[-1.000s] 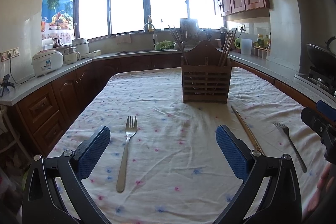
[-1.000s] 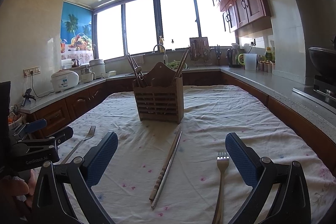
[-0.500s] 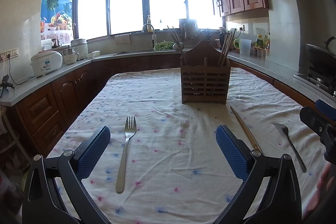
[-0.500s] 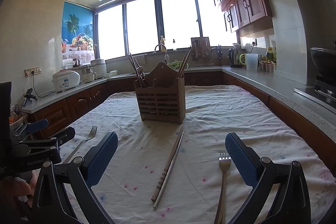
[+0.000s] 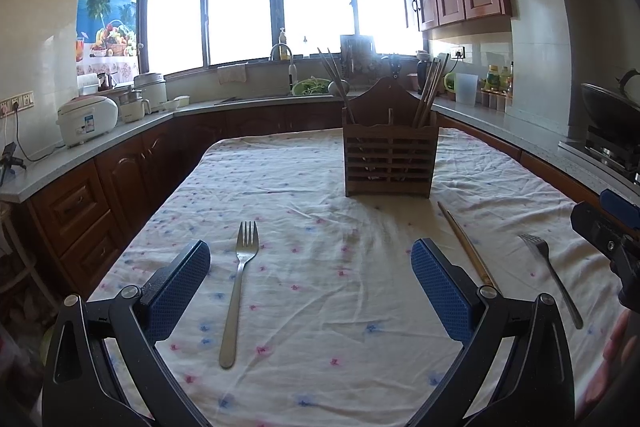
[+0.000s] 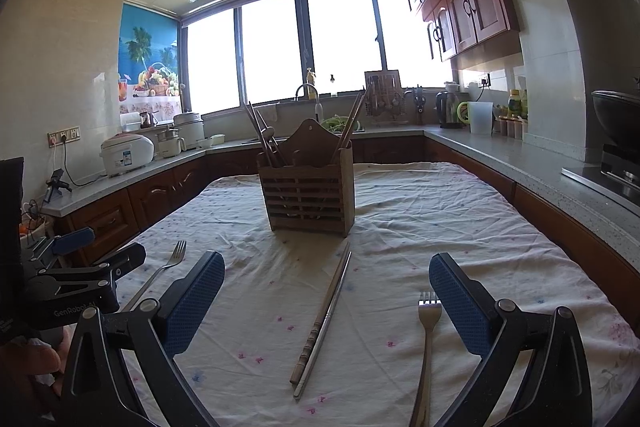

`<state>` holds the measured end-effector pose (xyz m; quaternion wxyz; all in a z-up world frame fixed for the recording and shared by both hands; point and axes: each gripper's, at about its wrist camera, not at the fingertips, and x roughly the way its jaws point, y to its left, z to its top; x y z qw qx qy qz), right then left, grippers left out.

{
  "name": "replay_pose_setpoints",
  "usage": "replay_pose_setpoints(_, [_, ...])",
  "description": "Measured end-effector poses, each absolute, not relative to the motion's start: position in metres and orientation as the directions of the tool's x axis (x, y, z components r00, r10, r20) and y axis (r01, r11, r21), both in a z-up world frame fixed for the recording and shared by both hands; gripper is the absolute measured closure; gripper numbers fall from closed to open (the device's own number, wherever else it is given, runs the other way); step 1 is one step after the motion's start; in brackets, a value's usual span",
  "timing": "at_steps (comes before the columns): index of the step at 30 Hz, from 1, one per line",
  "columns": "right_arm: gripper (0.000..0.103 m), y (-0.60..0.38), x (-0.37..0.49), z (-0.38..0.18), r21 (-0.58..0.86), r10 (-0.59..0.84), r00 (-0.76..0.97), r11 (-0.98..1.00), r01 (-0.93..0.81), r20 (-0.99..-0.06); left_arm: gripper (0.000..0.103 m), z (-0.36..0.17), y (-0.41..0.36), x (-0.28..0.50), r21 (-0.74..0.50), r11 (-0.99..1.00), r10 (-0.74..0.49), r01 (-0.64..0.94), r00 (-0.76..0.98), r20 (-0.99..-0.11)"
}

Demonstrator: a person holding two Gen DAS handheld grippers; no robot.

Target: Organize utensils

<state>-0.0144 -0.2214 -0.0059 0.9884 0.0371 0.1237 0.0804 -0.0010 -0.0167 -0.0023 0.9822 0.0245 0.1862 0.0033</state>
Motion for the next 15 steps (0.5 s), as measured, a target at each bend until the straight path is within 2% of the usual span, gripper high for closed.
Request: replay_pose_setpoints(15, [0.000, -0.2211, -0.0140, -0.0056, 0.095, 0.170, 0.956, 0.984, -0.152, -0.240, 0.000, -0.0029, -0.0163, 0.0036, 0.037, 0.999, 0.003, 0.012, 0.925, -0.380])
